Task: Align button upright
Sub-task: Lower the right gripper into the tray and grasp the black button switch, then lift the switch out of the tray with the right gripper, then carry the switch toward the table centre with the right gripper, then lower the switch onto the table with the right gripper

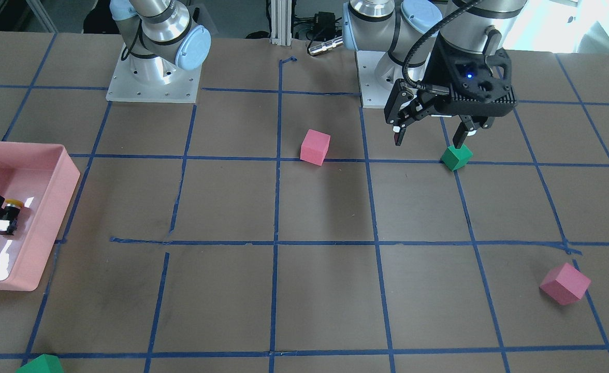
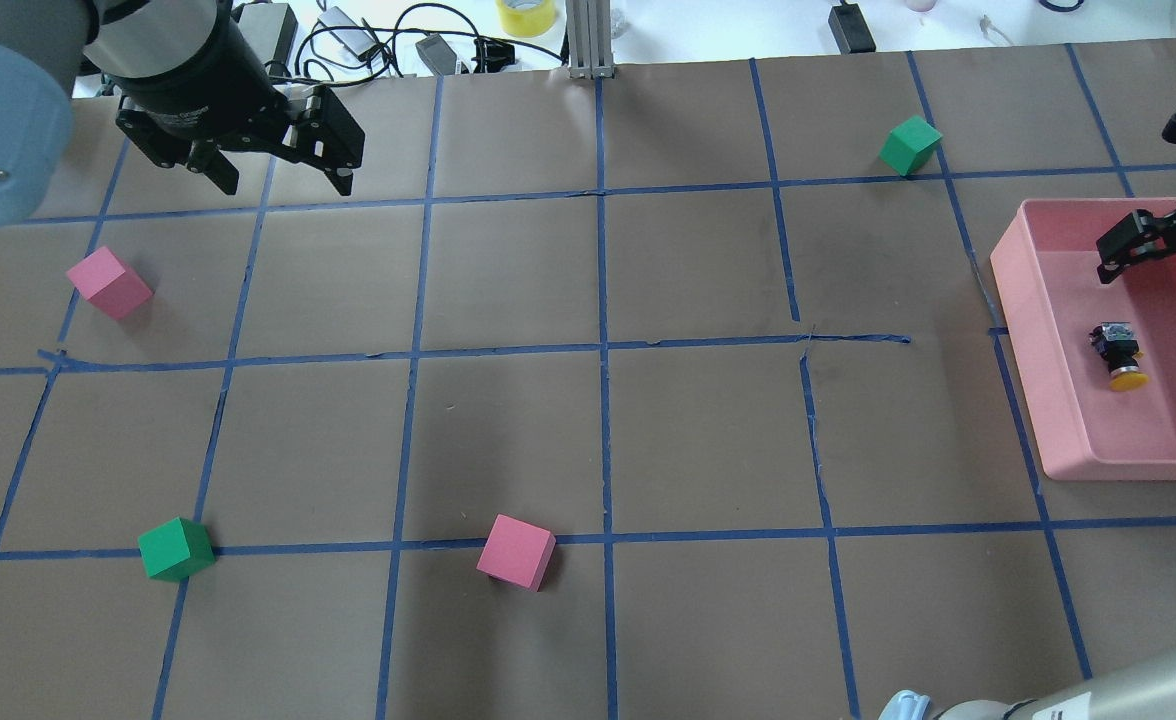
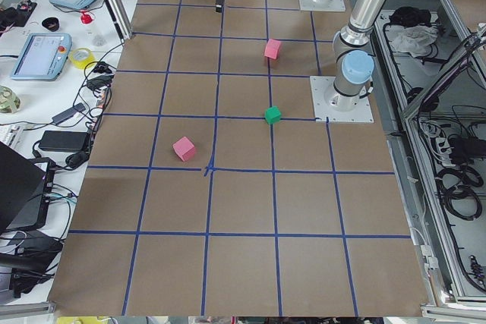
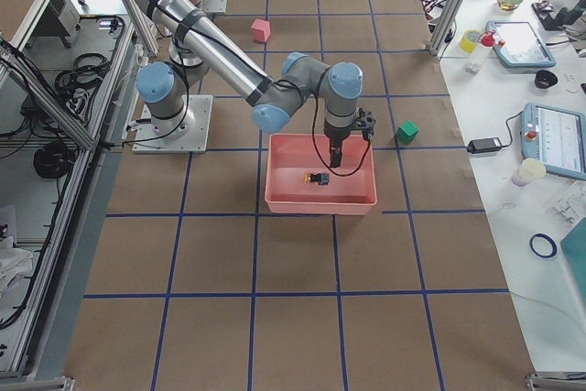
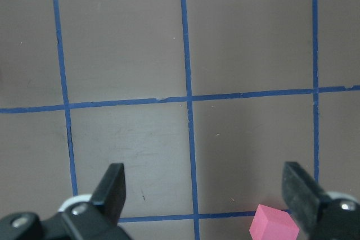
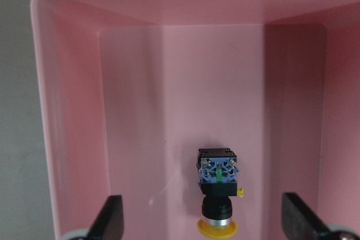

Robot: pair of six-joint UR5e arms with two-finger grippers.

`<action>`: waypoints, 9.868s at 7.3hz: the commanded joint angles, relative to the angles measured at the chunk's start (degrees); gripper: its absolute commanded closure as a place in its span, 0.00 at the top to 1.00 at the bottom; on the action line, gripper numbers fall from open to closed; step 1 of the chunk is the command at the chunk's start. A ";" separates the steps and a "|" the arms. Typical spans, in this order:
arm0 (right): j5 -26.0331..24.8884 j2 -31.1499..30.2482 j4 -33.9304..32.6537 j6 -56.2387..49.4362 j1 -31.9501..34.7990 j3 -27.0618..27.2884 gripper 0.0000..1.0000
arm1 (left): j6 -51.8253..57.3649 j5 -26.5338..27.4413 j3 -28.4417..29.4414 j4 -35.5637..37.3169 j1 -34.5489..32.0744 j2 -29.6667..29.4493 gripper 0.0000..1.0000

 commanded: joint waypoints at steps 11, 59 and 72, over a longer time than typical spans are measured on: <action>-0.09 7.10 -8.70 0.10 -0.42 1.43 1.00 | 0.18 -0.35 -0.04 -0.01 0.88 0.11 1.00; 6.33 14.91 -3.06 56.39 54.94 -13.69 0.00 | 0.88 -0.44 -0.04 -0.45 1.85 0.73 1.00; 6.33 17.21 -6.24 52.49 54.95 -10.87 0.02 | 0.18 -0.18 0.58 -0.45 2.02 0.73 1.00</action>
